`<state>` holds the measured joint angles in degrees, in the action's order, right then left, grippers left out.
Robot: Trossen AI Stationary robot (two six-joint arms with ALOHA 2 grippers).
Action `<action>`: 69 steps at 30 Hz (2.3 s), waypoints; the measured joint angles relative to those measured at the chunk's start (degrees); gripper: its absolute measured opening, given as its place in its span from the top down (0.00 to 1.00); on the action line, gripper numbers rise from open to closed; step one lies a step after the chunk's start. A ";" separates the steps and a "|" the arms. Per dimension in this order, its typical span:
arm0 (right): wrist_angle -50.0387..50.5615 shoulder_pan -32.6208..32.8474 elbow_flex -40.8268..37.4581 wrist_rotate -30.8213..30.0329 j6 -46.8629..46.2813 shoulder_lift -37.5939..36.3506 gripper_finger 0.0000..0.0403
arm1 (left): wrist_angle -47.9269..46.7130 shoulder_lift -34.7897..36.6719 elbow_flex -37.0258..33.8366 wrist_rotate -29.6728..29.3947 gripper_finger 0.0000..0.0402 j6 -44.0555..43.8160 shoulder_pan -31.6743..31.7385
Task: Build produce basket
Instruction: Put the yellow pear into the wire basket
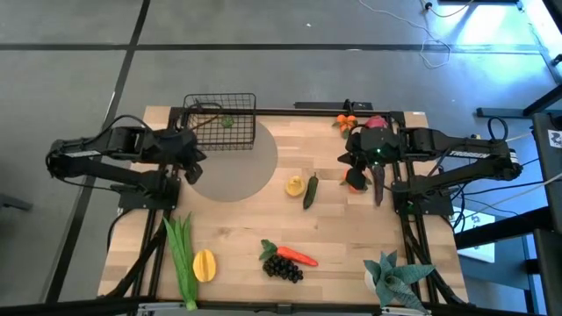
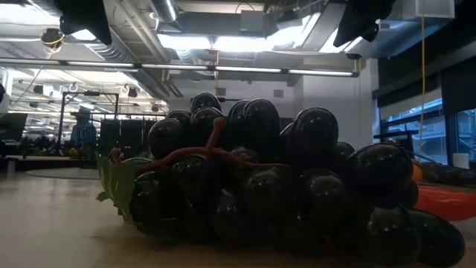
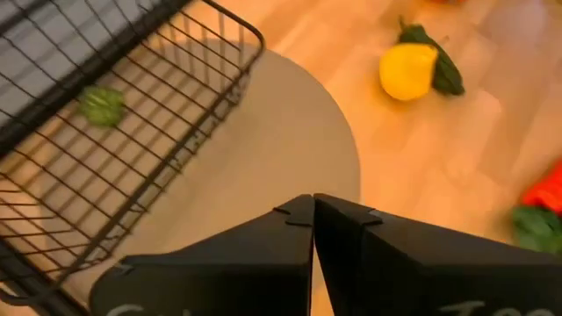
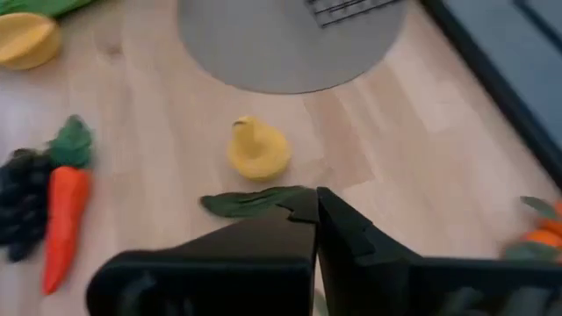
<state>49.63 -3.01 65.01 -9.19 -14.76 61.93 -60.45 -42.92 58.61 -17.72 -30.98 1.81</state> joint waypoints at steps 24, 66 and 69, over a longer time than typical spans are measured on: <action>-3.45 0.91 -0.02 1.52 -1.35 1.50 0.51 | 0.02 0.07 0.00 0.93 1.00 -0.39 -0.02; -19.36 3.21 -0.04 9.36 16.80 22.80 0.50 | -0.38 0.08 0.00 14.24 1.00 -9.44 -0.13; -21.26 3.19 -0.04 8.51 18.87 25.52 0.50 | -0.39 0.08 0.00 14.22 1.00 -9.42 -0.13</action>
<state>28.37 0.19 64.97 -0.69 4.10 87.45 -60.84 -42.83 58.61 -3.51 -40.40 1.67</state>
